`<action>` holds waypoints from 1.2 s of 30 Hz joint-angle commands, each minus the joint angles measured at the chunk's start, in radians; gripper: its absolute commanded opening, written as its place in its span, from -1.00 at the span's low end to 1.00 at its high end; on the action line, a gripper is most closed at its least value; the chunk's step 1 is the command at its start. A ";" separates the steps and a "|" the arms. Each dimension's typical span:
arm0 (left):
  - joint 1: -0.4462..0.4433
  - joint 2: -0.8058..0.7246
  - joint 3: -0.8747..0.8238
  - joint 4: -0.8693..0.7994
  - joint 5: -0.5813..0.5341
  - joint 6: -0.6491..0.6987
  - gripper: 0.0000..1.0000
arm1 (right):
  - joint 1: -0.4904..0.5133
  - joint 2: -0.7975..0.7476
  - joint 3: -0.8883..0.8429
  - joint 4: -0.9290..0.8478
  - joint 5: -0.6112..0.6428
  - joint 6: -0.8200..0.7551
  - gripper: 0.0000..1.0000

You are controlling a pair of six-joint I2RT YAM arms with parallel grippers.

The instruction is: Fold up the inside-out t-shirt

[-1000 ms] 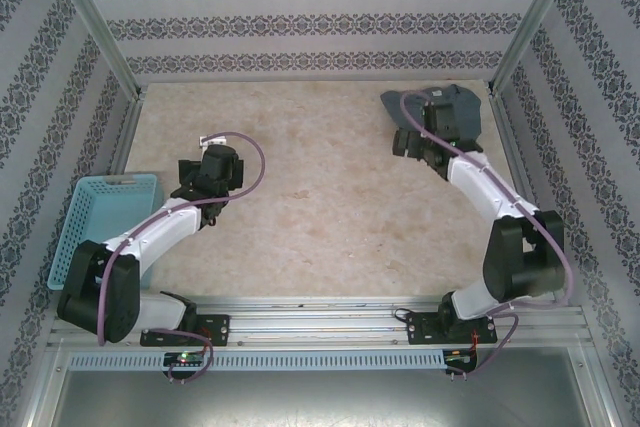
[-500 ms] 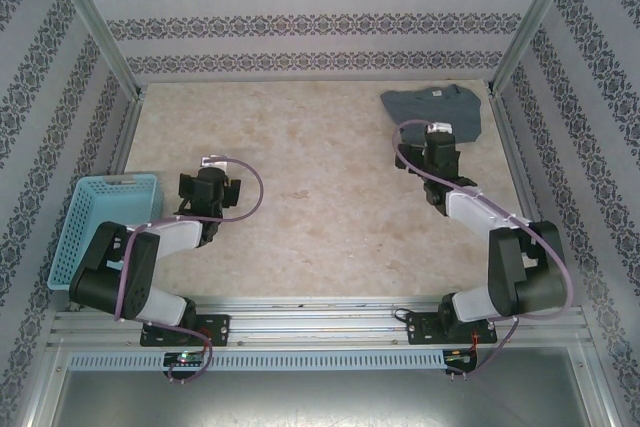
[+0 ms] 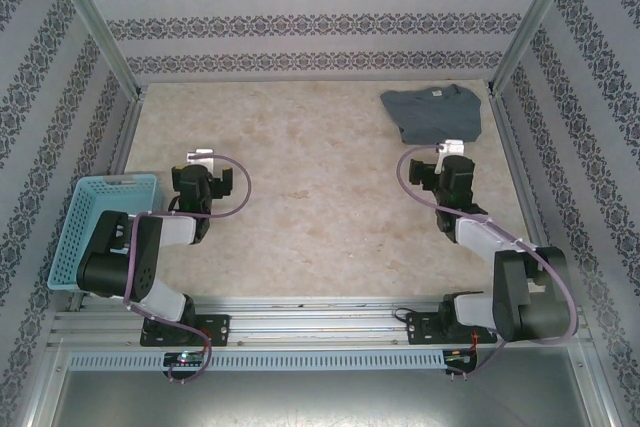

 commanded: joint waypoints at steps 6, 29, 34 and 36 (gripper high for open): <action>0.044 0.073 -0.100 0.316 0.067 -0.051 1.00 | -0.033 0.035 -0.081 0.251 -0.088 -0.047 0.96; 0.044 0.052 -0.080 0.244 0.040 -0.069 1.00 | -0.034 0.203 -0.087 0.428 -0.067 -0.018 0.96; 0.044 0.052 -0.080 0.244 0.040 -0.070 1.00 | -0.035 0.203 -0.087 0.429 -0.068 -0.019 0.96; 0.044 0.050 -0.080 0.245 0.040 -0.070 1.00 | -0.035 0.205 -0.087 0.429 -0.068 -0.019 0.96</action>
